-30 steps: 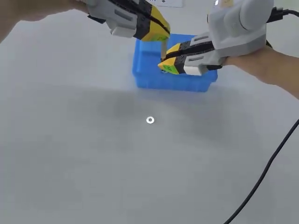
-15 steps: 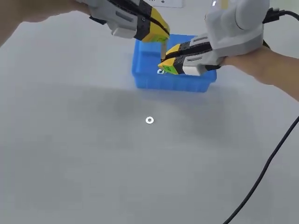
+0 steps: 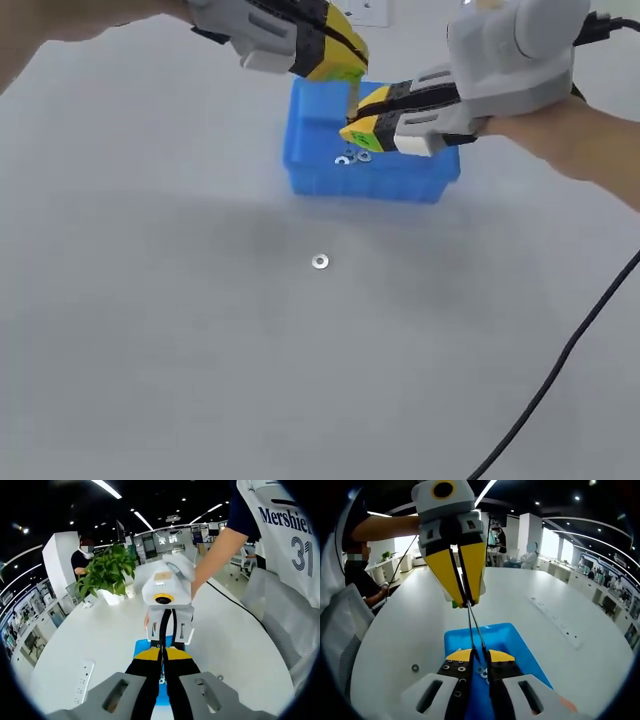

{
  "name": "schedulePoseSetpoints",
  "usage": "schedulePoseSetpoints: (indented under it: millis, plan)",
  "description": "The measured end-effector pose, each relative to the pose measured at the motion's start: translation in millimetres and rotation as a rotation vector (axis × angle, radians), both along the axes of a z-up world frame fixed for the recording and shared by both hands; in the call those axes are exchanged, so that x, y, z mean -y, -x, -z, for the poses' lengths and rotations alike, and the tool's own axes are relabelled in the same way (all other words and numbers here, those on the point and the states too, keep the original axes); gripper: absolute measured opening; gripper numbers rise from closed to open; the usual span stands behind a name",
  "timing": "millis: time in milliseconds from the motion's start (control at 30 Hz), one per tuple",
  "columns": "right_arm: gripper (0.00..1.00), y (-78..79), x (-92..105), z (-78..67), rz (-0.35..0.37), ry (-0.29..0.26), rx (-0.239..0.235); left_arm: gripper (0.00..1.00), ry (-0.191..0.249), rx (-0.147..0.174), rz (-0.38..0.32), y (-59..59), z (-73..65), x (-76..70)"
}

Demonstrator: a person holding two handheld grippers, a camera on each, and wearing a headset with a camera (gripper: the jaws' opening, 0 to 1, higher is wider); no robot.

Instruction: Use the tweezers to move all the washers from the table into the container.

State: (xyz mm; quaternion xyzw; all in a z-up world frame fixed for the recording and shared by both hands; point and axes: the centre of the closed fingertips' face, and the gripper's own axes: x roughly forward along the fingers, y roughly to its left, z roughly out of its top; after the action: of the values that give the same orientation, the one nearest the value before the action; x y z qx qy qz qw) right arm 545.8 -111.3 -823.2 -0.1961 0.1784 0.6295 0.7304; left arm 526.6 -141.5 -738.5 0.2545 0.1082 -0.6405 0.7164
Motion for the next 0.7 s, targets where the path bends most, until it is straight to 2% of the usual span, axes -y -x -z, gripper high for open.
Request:
schedulePoseSetpoints:
  millis: [333, 533, 633, 700]
  plan:
    - [0.12, 17.1, 1.8, -29.4, -0.006, -0.02, 0.051, 0.05, -0.009, 0.024, 0.022, 17.2, -22.9, -0.4]
    - [0.12, 29.0, 2.7, -42.4, -0.014, -0.028, 0.068, 0.05, -0.018, 0.038, 0.032, 31.4, -34.7, -1.1]
    - [0.12, 31.8, 1.8, -44.4, -0.037, -0.03, 0.1, 0.05, -0.017, 0.036, 0.035, 38.3, -39.0, -0.1]
    - [0.12, 37.2, 1.6, -46.2, -0.044, -0.029, 0.098, 0.05, -0.017, 0.033, 0.035, 42.8, -40.3, 0.1]
